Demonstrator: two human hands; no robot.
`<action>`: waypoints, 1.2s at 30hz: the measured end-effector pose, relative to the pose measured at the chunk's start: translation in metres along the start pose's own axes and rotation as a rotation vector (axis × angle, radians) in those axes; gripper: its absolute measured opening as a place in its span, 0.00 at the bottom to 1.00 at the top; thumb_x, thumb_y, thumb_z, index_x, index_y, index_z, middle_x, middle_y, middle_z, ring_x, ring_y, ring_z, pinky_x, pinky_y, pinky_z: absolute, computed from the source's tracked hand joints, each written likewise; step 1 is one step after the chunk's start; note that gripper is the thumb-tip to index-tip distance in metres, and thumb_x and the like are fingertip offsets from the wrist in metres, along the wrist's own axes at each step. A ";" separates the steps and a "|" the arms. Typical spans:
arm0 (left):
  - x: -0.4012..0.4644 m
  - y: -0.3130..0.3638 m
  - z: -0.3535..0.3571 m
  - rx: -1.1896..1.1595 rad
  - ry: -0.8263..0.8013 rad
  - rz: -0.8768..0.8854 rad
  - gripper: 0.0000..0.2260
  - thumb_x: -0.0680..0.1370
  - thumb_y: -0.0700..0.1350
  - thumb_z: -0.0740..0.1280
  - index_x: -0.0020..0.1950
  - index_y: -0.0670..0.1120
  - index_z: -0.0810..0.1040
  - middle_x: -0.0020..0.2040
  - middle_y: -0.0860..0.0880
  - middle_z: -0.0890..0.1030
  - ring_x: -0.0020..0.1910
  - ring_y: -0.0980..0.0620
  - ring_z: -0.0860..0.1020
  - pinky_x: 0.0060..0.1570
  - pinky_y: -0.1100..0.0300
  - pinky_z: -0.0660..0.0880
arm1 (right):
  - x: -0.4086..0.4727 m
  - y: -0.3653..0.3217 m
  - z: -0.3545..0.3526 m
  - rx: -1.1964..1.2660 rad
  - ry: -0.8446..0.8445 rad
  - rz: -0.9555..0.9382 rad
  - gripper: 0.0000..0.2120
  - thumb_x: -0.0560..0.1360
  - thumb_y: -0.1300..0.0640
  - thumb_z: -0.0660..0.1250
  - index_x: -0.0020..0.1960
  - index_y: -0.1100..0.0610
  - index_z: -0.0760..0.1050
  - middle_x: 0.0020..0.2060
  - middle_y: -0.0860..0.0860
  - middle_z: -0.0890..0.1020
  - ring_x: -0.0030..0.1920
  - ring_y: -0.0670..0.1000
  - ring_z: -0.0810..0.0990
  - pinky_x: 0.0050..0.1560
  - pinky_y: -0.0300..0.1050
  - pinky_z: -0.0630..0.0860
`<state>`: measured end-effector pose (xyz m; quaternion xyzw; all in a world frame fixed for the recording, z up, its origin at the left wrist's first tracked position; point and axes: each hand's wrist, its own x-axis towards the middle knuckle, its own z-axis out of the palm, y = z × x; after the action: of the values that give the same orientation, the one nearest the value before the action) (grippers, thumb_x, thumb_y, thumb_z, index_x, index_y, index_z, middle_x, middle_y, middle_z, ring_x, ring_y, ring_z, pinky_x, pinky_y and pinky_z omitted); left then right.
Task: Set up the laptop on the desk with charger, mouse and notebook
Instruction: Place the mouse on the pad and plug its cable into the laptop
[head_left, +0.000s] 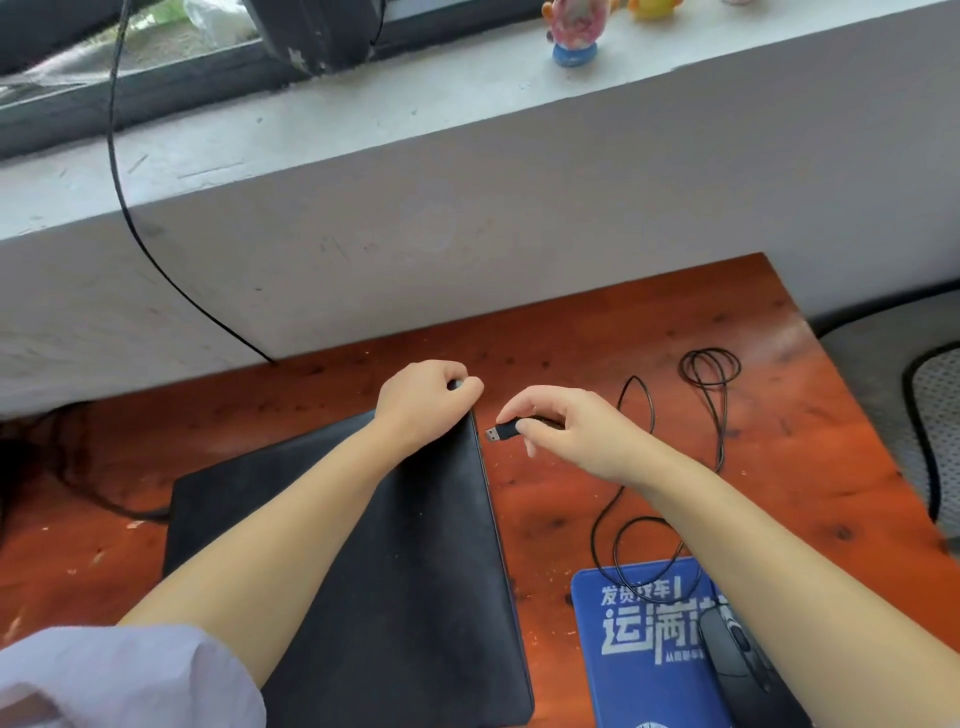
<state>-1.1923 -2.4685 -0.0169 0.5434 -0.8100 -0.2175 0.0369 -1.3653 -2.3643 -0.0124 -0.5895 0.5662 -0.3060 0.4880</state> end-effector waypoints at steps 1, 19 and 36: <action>-0.001 0.001 0.000 -0.001 0.001 -0.002 0.15 0.68 0.54 0.55 0.32 0.44 0.71 0.25 0.51 0.68 0.29 0.53 0.68 0.29 0.58 0.62 | 0.000 -0.002 0.000 0.022 -0.006 -0.004 0.10 0.76 0.57 0.60 0.49 0.44 0.77 0.31 0.44 0.82 0.28 0.49 0.69 0.30 0.43 0.67; -0.006 0.005 -0.004 -0.034 0.006 -0.017 0.16 0.67 0.54 0.55 0.33 0.43 0.73 0.25 0.51 0.69 0.29 0.52 0.68 0.29 0.58 0.63 | -0.012 0.002 0.022 0.100 0.098 0.011 0.06 0.76 0.54 0.62 0.50 0.45 0.75 0.34 0.44 0.84 0.36 0.54 0.77 0.41 0.49 0.75; -0.011 0.009 -0.004 -0.052 -0.008 0.009 0.12 0.68 0.54 0.56 0.28 0.48 0.67 0.24 0.51 0.67 0.27 0.54 0.66 0.28 0.59 0.61 | -0.012 0.001 0.020 -0.255 0.180 -0.211 0.08 0.74 0.58 0.67 0.53 0.52 0.79 0.47 0.46 0.83 0.45 0.36 0.73 0.45 0.19 0.64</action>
<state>-1.1941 -2.4574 -0.0081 0.5377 -0.8067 -0.2403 0.0489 -1.3498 -2.3482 -0.0182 -0.6731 0.5766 -0.3329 0.3221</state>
